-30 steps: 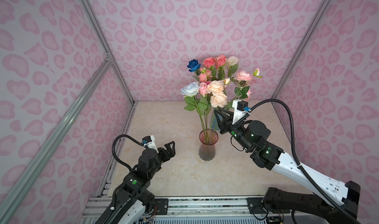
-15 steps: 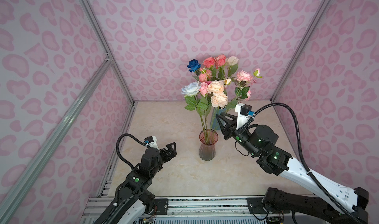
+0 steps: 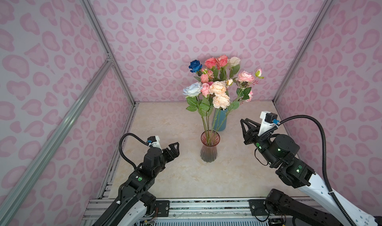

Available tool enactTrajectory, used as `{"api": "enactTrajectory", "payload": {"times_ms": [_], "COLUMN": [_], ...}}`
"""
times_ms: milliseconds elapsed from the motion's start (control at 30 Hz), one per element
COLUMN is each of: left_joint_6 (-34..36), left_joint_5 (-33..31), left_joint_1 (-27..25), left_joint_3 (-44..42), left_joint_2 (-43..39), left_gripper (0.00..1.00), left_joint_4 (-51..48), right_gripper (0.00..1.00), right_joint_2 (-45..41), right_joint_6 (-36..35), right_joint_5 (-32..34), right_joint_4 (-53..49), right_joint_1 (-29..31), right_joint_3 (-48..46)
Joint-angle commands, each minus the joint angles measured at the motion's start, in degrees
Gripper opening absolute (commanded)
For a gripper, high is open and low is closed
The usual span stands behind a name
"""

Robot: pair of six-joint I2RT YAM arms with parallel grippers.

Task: Arrange the flowers into the vase
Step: 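Open the right gripper and draw it back beside the pink vase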

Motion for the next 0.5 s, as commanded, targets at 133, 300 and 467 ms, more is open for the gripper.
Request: {"api": "enactTrajectory", "payload": {"times_ms": [133,300,467], "left_joint_6": [-0.8,-0.9,-0.9], "left_joint_5": [1.0,0.3,-0.5], "left_joint_1": [0.0,0.0,0.1], "left_joint_3": [1.0,0.3,0.4], "left_joint_2": [1.7,1.9,2.2], "left_gripper": [0.96,0.96,0.95], "left_joint_4": [2.2,2.3,1.9], "right_gripper": [0.24,0.25,0.23], "right_joint_2": [-0.2,7.8,20.2], "right_joint_6": [22.1,29.2,31.3], "right_joint_5": [-8.9,-10.8,-14.5], "right_joint_4": [-2.8,9.9,15.8], "right_joint_1": [-7.7,-4.5,-3.2], "right_joint_3": [-15.0,-23.0,-21.6]}}
